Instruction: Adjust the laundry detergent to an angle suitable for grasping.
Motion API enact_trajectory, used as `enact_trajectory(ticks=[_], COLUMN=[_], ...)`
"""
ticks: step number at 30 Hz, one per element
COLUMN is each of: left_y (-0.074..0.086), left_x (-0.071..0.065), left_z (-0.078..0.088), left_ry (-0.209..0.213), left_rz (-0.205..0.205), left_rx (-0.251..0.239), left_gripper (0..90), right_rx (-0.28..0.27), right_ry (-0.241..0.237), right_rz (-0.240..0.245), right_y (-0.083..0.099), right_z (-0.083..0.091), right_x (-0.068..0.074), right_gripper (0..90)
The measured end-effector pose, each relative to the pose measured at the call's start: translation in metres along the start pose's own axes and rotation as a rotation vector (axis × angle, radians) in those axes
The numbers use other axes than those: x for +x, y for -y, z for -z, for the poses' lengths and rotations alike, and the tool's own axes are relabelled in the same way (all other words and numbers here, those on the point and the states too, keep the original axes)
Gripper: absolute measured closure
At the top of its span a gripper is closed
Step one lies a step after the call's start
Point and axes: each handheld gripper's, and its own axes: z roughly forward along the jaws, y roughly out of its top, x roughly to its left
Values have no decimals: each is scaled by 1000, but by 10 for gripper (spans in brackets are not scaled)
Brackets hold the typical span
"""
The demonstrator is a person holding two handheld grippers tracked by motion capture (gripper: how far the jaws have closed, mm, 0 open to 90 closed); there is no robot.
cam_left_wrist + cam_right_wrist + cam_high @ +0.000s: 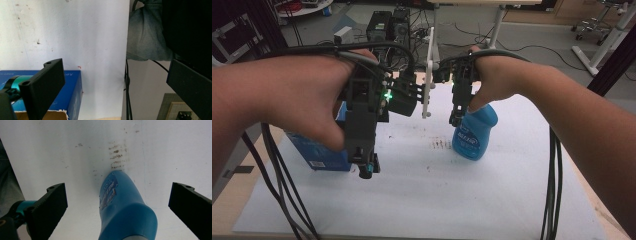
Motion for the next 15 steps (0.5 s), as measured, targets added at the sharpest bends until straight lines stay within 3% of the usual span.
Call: enact_trajectory(ticks=[15], left_y=[-3], left_x=[5], left_z=[-4], left_ry=[3], left_rz=[5], left_rx=[14], left_gripper=[17], right_rx=[-4], right_ry=[3], right_rz=[-8], right_y=[3], right_z=[-2], right_x=[-4], right_gripper=[10])
